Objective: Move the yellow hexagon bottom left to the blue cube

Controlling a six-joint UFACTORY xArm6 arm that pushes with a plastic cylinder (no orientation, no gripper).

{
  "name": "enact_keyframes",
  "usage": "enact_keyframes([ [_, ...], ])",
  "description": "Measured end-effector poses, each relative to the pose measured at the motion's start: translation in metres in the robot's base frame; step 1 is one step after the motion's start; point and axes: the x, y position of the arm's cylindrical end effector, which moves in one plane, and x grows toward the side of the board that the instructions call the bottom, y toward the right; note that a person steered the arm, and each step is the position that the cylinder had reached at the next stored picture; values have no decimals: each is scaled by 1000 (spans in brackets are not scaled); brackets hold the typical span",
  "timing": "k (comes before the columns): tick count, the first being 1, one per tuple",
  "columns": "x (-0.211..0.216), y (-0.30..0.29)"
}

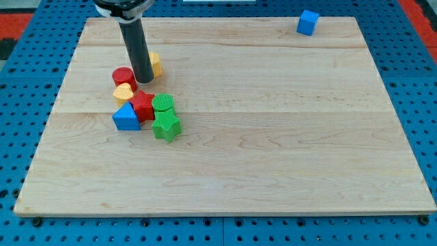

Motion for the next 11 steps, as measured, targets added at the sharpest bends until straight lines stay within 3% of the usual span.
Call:
enact_keyframes([
  [1, -29, 12],
  [3, -64, -22],
  [4, -65, -17],
  [5, -65, 70],
  [6, -65, 119],
  [7, -65, 84],
  [8, -80, 94],
  [11, -92, 208],
])
